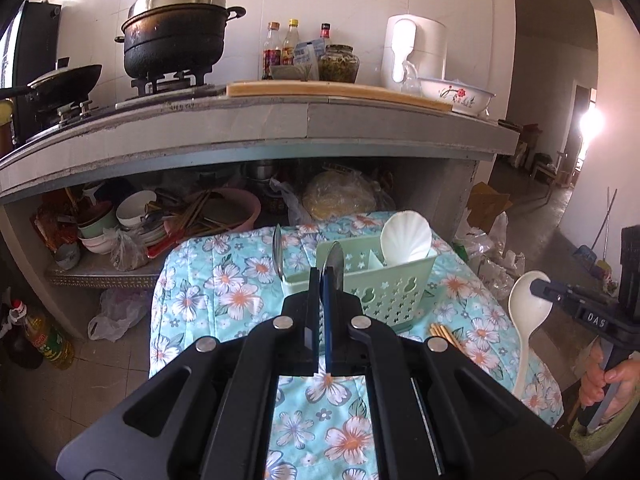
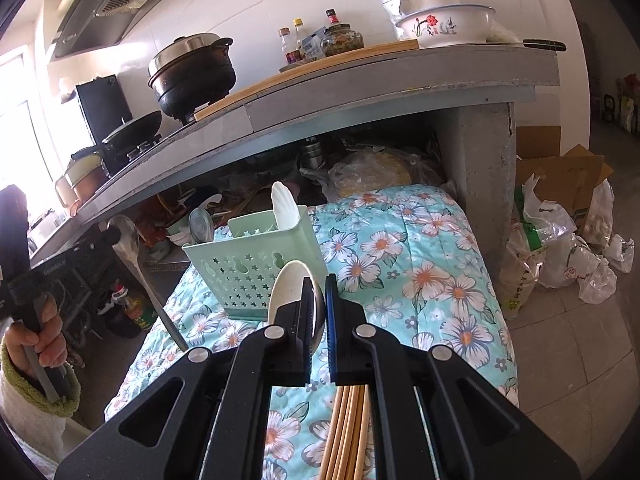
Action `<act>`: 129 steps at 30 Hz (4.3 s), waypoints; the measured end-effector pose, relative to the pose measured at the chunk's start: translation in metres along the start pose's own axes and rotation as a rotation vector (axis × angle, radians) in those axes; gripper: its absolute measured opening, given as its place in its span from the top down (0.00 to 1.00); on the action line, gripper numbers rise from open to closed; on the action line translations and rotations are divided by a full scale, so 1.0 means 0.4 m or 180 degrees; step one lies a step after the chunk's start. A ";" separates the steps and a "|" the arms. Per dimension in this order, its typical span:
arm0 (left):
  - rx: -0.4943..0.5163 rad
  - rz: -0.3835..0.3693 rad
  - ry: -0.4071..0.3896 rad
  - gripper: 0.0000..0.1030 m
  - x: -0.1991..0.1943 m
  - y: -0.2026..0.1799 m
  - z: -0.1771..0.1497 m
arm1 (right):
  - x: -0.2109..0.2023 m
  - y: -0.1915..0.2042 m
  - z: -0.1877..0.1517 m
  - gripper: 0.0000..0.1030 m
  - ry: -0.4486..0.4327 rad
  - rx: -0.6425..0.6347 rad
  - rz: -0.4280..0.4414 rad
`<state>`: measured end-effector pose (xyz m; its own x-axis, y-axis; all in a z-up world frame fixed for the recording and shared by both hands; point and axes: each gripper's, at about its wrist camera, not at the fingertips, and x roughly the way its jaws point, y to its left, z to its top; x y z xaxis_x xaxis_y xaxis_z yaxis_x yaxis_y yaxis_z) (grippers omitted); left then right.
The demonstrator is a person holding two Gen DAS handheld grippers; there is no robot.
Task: Organize utensils
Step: 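Lower the steel spoon into the green holder with the left tool while the right tool holds, then lower the small white spoon into the green holder and open the right tool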
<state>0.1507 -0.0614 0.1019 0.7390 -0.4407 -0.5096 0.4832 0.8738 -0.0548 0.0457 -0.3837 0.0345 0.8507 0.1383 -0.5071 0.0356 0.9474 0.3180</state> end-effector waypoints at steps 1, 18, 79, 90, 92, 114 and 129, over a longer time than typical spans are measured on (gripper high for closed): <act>-0.0010 -0.0005 -0.0055 0.99 -0.007 0.002 0.018 | 0.001 0.001 -0.001 0.94 0.0002 0.0001 0.0000; -0.0038 0.0448 -0.0641 0.99 0.120 0.046 0.222 | 0.020 -0.009 -0.005 0.94 0.0082 0.0026 -0.0001; 0.0010 0.0446 -0.0073 0.40 0.129 0.080 -0.076 | -0.018 0.049 0.149 0.94 -0.0436 -0.0383 -0.0111; -0.0181 0.0570 0.0021 0.36 0.061 0.130 -0.151 | 0.019 0.142 0.353 0.94 -0.1284 -0.1043 -0.0423; -0.0212 0.0591 0.0030 0.36 0.056 0.140 -0.156 | 0.049 0.150 0.371 0.94 -0.1348 -0.1133 -0.0446; -0.0257 0.0687 0.0050 0.36 0.043 0.171 -0.161 | 0.294 0.192 0.294 0.94 -0.1178 -0.1971 -0.0720; -0.0264 0.0667 0.0059 0.36 0.048 0.169 -0.161 | 0.327 0.193 0.190 0.94 -0.0724 -0.2091 -0.0411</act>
<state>0.1673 0.0026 0.0329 0.8101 -0.2444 -0.5329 0.2791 0.9601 -0.0160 0.1994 -0.3144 0.0536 0.9520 0.0172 -0.3055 -0.1194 0.9402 -0.3190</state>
